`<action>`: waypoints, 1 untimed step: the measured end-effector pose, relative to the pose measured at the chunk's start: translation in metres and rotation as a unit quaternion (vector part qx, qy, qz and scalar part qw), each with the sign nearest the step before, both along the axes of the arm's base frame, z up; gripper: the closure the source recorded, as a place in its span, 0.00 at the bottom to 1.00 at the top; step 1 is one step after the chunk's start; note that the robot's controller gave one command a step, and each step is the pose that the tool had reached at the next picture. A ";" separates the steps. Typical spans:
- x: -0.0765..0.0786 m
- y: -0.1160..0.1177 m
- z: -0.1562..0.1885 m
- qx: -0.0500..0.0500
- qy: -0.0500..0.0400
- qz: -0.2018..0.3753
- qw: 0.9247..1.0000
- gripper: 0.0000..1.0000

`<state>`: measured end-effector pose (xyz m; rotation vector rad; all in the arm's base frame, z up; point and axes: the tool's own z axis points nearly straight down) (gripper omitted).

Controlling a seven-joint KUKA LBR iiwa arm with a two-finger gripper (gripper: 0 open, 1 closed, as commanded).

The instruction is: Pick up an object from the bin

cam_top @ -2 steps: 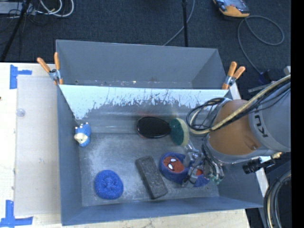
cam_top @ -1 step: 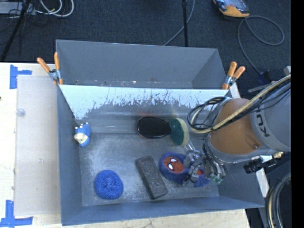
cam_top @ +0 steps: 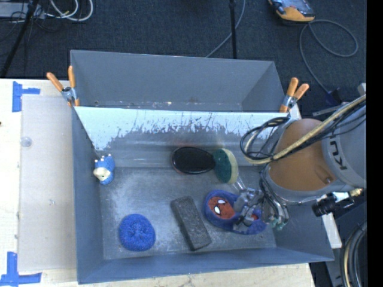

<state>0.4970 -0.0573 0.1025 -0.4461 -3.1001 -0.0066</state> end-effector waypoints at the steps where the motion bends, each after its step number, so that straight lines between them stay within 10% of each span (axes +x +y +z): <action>1: 0.000 -0.001 0.020 0.000 0.000 0.000 1.000 1.00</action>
Offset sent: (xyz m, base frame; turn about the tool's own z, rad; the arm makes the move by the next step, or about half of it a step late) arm 0.0000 -0.0001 0.0471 0.0000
